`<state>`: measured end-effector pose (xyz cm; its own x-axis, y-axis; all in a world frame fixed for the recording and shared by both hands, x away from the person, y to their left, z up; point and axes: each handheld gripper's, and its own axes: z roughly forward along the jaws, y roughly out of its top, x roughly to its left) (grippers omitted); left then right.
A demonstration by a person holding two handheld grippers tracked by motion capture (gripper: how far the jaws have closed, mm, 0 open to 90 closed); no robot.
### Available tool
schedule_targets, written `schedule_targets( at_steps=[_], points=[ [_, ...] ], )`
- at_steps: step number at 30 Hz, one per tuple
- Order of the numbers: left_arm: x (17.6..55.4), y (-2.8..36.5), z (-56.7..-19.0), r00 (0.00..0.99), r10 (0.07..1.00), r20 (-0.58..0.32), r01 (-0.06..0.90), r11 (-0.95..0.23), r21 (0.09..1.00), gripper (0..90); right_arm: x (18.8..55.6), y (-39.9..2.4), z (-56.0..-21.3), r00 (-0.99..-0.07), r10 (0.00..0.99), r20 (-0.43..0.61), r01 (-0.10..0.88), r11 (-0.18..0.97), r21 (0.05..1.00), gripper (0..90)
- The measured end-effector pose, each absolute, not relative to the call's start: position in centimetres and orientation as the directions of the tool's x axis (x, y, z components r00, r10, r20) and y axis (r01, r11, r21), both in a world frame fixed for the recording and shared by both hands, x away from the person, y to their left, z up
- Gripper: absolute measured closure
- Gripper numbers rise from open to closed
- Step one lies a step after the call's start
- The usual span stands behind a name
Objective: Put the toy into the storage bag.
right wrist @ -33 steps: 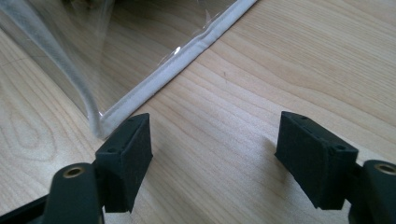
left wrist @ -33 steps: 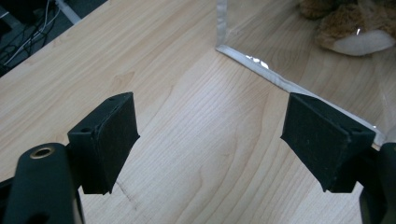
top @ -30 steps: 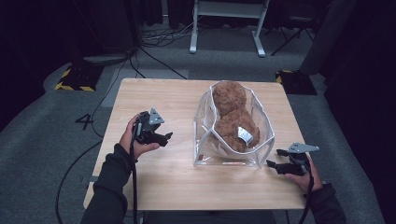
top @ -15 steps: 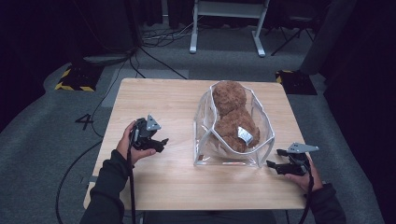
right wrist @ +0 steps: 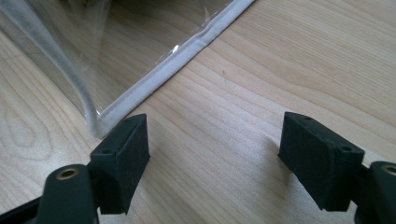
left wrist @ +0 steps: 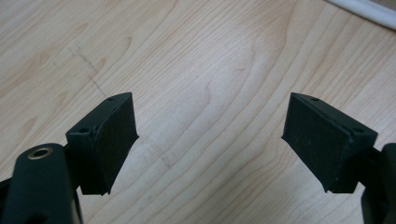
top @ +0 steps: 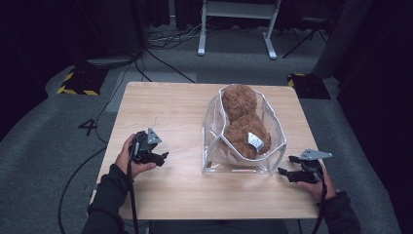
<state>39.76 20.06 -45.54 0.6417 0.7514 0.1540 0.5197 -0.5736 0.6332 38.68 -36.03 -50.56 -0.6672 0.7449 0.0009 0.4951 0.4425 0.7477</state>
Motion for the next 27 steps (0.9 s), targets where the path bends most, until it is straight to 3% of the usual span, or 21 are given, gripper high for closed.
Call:
schedule_targets(
  at_steps=[9,20,24,27],
  points=[
    [39.0,21.2,-46.6,0.633,0.761,0.143,0.545,-0.57,0.615,17.5,38.7,-36.0,-50.6,-0.667,0.745,0.0,0.495,0.443,0.747,24.2],
    [38.5,22.5,-47.1,0.624,0.779,0.065,0.584,-0.52,0.623,17.3,38.7,-36.0,-50.6,-0.665,0.747,0.001,0.497,0.441,0.747,24.1],
    [37.9,22.6,-47.7,0.605,0.786,0.126,0.574,-0.541,0.615,17.5,38.7,-36.0,-50.6,-0.665,0.747,0.001,0.497,0.441,0.748,24.1],
    [37.6,22.5,-48.3,0.61,0.785,0.11,0.586,-0.54,0.605,17.9,38.7,-36.0,-50.6,-0.665,0.747,0.001,0.497,0.441,0.747,24.2]
  ],
)
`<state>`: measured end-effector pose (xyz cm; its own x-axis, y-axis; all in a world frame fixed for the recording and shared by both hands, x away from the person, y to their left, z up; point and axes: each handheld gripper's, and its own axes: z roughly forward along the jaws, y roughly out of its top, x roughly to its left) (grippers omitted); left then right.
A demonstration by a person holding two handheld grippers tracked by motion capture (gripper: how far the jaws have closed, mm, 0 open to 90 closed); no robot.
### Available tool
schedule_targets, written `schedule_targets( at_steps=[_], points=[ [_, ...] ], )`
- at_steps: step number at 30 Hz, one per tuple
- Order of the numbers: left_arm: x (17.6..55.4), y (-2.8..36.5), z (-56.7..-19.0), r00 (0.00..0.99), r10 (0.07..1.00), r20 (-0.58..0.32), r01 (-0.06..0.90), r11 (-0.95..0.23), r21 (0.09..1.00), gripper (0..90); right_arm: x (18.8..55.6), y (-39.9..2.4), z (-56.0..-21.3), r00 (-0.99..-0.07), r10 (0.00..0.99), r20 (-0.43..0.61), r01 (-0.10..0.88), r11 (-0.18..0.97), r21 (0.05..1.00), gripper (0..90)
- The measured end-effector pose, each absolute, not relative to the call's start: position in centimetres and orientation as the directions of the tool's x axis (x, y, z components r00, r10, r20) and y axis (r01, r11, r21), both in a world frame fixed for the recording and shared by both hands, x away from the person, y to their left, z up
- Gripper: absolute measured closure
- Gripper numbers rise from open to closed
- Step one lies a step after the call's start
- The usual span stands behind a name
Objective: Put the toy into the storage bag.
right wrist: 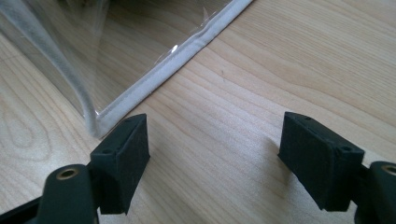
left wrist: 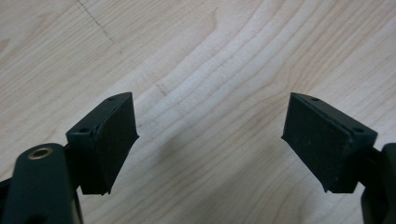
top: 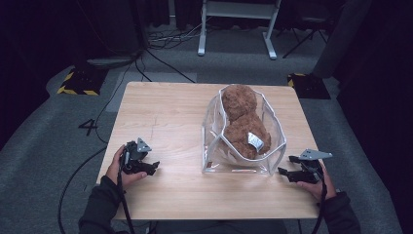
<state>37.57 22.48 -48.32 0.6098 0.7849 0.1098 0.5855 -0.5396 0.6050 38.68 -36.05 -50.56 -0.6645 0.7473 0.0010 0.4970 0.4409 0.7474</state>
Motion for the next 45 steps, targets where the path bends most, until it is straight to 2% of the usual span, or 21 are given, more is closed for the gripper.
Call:
schedule_targets(
  at_steps=[2,10,18,45],
  points=[
    [37.1,22.3,-48.6,0.613,0.778,0.137,0.579,-0.56,0.593,17.2,38.7,-36.1,-50.6,-0.664,0.747,0.001,0.497,0.441,0.747,24.2],
    [35.4,22.5,-49.5,0.592,0.797,0.114,0.582,-0.522,0.623,17.0,38.7,-36.0,-50.6,-0.665,0.747,0.001,0.497,0.441,0.747,24.1],
    [34.2,23.8,-50.6,0.523,0.852,-0.02,0.626,-0.367,0.688,16.8,38.7,-36.0,-50.6,-0.665,0.747,0.0,0.496,0.442,0.747,24.1],
    [33.7,24.1,-50.7,0.504,0.863,-0.023,0.634,-0.352,0.688,16.4,38.7,-36.0,-50.6,-0.664,0.748,-0.003,0.496,0.442,0.748,24.1]
  ],
)
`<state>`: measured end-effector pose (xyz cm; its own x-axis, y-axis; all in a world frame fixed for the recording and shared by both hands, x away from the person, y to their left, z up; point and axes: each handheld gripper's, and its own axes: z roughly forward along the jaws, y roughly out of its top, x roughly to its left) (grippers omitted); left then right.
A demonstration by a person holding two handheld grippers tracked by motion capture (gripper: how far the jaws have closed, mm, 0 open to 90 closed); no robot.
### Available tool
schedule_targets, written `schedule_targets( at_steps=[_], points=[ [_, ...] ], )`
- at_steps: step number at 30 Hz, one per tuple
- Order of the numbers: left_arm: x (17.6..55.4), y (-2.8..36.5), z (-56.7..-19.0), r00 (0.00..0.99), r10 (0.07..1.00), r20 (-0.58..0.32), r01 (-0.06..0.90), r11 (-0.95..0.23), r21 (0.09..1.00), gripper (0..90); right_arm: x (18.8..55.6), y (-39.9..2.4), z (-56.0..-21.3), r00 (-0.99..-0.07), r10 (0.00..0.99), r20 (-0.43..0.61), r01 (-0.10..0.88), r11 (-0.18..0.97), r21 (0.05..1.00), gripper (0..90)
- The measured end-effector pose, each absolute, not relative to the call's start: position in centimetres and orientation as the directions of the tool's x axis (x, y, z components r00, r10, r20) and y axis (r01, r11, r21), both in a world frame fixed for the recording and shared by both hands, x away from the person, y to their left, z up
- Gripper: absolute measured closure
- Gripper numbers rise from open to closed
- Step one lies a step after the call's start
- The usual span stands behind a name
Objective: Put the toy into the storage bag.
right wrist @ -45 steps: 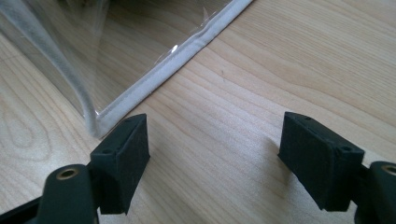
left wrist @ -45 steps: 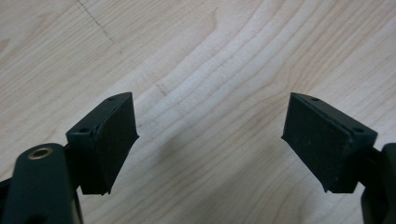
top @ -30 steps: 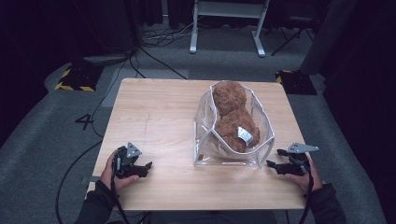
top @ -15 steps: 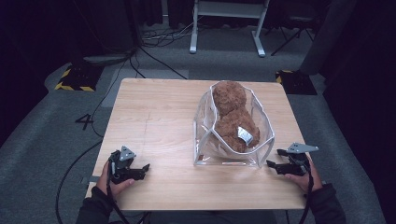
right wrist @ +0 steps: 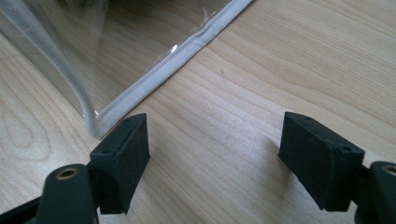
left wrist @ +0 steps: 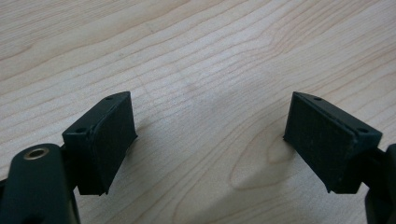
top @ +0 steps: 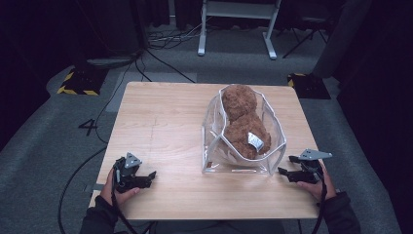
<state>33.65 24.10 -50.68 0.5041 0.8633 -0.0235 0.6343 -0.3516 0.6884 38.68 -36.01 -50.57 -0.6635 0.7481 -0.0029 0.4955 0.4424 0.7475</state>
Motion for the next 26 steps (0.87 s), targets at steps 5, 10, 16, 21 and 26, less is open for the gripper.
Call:
schedule_targets(
  at_steps=[5,10,16,21,26],
  points=[
    [33.66,24.11,-50.68,0.504,0.863,-0.024,0.635,-0.352,0.688,16.4,38.68,-36.01,-50.58,-0.663,0.748,-0.004,0.495,0.443,0.748,24.1],
    [33.66,24.11,-50.68,0.505,0.863,-0.025,0.635,-0.352,0.688,16.4,38.69,-36.01,-50.58,-0.663,0.748,-0.005,0.495,0.443,0.748,24.1],
    [33.66,24.1,-50.68,0.504,0.863,-0.025,0.635,-0.351,0.688,16.4,38.69,-36.02,-50.58,-0.663,0.749,-0.005,0.495,0.443,0.748,24.1],
    [33.69,24.13,-50.66,0.507,0.861,-0.025,0.636,-0.355,0.686,16.2,38.69,-36.02,-50.58,-0.662,0.749,-0.004,0.496,0.442,0.748,24.1],
    [33.7,24.14,-50.66,0.509,0.861,-0.024,0.635,-0.356,0.686,16.1,38.69,-36.03,-50.58,-0.662,0.749,-0.005,0.495,0.443,0.747,24.1]
  ],
)
